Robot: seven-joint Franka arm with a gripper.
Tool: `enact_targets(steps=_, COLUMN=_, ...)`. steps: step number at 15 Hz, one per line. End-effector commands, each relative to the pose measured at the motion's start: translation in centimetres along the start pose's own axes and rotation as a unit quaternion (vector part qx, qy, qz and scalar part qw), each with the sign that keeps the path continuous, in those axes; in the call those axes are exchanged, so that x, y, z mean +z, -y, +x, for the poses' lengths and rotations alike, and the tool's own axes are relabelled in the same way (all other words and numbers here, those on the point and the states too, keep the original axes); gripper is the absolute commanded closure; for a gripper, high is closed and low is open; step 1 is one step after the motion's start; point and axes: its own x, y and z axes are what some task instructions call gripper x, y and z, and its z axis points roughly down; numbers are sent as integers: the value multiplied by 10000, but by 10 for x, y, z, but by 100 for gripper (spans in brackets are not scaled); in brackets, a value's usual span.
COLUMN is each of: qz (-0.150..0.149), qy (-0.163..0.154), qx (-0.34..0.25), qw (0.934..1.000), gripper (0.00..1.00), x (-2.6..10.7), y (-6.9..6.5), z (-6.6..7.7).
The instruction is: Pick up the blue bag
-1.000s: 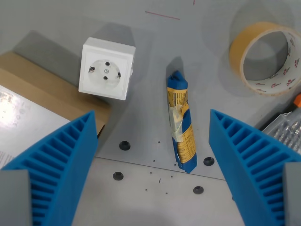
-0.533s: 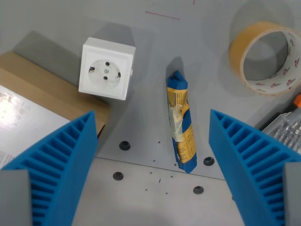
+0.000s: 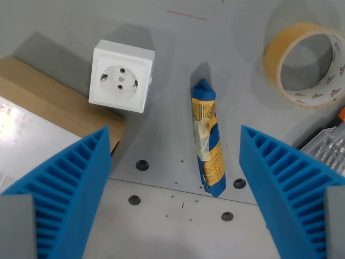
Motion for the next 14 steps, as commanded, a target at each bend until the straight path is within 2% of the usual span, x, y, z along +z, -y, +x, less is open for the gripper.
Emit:
enact_targets(steps=1, qz=-47, qy=-249, qx=-223, qw=9994, gripper=0, x=9, y=-4, z=-7)
enact_targets(steps=6, qz=-90, qy=-452, qx=-361, qw=9983, gripper=0, x=23, y=-8, z=-15)
enact_targets(steps=14, qz=-156, qy=-539, qx=-627, qw=9965, gripper=0, x=47, y=-13, z=-31)
